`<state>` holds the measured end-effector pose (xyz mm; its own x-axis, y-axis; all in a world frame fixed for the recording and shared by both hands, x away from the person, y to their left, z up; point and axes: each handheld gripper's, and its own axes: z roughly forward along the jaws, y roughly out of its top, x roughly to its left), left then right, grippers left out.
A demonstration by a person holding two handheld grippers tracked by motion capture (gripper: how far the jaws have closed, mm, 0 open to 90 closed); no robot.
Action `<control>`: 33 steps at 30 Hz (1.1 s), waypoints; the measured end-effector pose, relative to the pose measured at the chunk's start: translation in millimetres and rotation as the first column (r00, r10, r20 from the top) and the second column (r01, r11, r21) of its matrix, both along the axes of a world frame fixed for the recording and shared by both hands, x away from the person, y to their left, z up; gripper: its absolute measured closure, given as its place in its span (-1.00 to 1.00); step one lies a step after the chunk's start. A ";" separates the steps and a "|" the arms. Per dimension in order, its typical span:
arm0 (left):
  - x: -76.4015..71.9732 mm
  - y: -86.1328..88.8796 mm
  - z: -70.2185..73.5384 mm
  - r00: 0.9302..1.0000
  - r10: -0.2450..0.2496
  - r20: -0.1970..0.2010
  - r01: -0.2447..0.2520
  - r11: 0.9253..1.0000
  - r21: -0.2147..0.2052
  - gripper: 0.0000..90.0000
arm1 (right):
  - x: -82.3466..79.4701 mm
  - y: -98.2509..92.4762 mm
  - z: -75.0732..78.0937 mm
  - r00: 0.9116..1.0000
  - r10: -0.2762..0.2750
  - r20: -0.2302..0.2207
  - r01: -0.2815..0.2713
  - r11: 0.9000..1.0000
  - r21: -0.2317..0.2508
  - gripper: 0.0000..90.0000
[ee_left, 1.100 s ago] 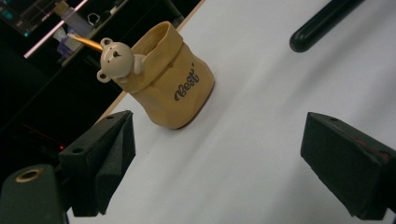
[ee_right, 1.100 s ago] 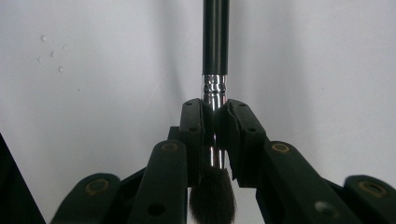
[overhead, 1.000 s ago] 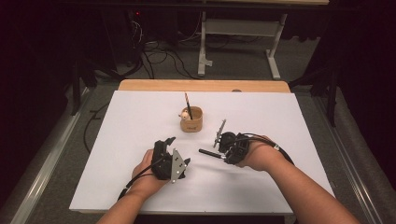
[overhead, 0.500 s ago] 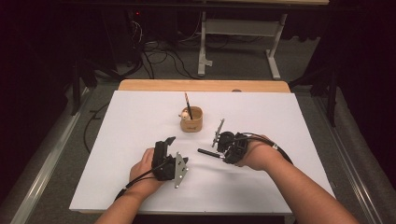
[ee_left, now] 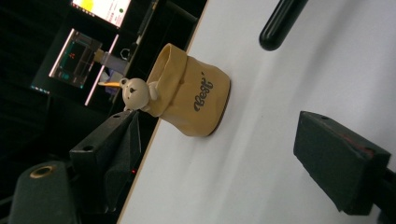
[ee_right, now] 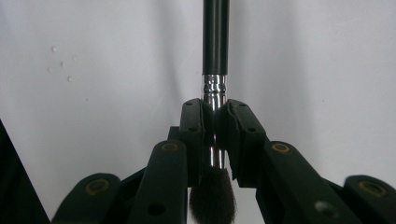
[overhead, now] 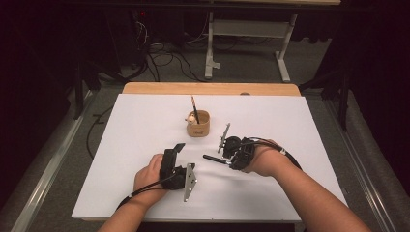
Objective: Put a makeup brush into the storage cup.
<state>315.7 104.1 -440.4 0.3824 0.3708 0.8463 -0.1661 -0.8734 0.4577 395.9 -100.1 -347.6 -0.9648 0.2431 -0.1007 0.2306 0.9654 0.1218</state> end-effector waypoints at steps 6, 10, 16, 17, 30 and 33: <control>-1.2 -2.9 -3.0 1.000 -0.017 0.019 0.017 0.999 0.036 -0.63 | -0.7 2.0 1.3 1.000 0.001 -0.004 -0.002 1.000 -0.010 0.77; -2.2 -4.3 -4.1 0.999 -0.020 0.030 0.018 0.998 0.066 -0.63 | -1.3 5.0 1.2 1.000 0.009 -0.007 -0.009 1.000 -0.020 0.77; -3.3 -5.7 -5.1 0.999 -0.024 0.043 0.020 0.995 0.093 -0.61 | -2.3 11.0 -1.2 1.000 0.027 -0.009 -0.027 0.999 -0.031 0.77; -3.0 -6.1 -5.9 0.999 -0.030 0.043 0.027 0.996 0.083 -0.61 | -2.3 11.8 -1.8 1.000 0.027 -0.012 -0.027 0.999 -0.022 0.77; -4.9 -8.5 -9.4 0.998 -0.048 0.051 0.041 0.991 0.131 -0.47 | -3.4 24.8 -3.5 0.998 0.055 -0.016 -0.055 0.998 -0.043 0.77; -5.4 -9.1 -9.9 0.997 -0.048 0.054 0.040 0.989 0.140 -0.41 | -3.7 28.0 -4.4 0.998 0.064 -0.016 -0.064 0.997 -0.042 0.77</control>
<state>310.2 94.9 -450.2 0.3451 0.2322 0.9094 -0.2280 -0.9191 0.3212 392.2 -72.1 -352.0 -0.9796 0.1768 -0.0958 0.1697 0.9824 0.0774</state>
